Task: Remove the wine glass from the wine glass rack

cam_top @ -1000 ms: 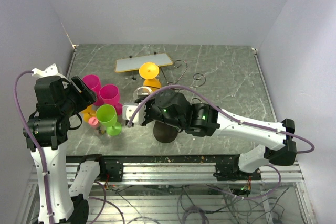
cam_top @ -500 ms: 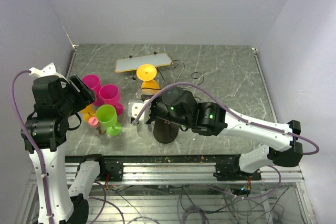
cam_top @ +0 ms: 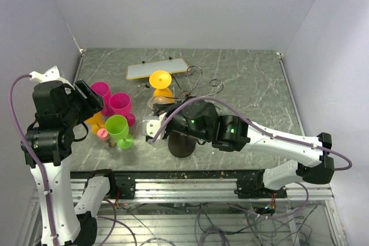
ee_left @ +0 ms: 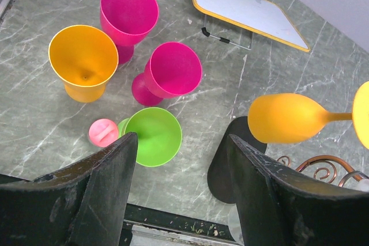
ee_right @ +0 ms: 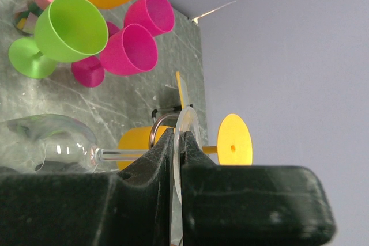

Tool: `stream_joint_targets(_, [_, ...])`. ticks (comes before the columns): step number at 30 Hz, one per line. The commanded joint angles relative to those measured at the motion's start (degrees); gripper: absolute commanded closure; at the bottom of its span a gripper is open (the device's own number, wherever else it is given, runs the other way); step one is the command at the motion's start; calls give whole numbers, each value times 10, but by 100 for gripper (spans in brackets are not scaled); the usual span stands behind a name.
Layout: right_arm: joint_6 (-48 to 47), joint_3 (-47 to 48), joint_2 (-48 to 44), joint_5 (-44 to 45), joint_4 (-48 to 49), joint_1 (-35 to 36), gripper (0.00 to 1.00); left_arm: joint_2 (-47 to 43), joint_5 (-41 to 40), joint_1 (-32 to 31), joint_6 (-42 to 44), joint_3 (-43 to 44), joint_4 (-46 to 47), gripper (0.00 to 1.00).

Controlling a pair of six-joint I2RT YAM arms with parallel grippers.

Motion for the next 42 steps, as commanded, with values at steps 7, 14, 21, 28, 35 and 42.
stream_joint_targets(7, [-53,30,29,26,82,-4,100,-5,18,-3,7,10,8,26])
stream_joint_targets(14, [-67,29,35,98,118,-5,100,-5,16,-2,11,20,1,25])
stream_joint_targets(21, [-67,13,0,115,81,-5,100,-2,24,-3,12,37,-3,25])
stream_joint_targets(28, [-30,9,-44,63,7,-5,100,3,61,-3,11,53,0,19])
stream_joint_targets(35, [86,44,-54,-36,-28,-4,100,-11,136,-2,-7,47,39,17])
stream_joint_targets(42, [415,62,-85,160,83,-4,100,-64,210,-3,-76,45,135,9])
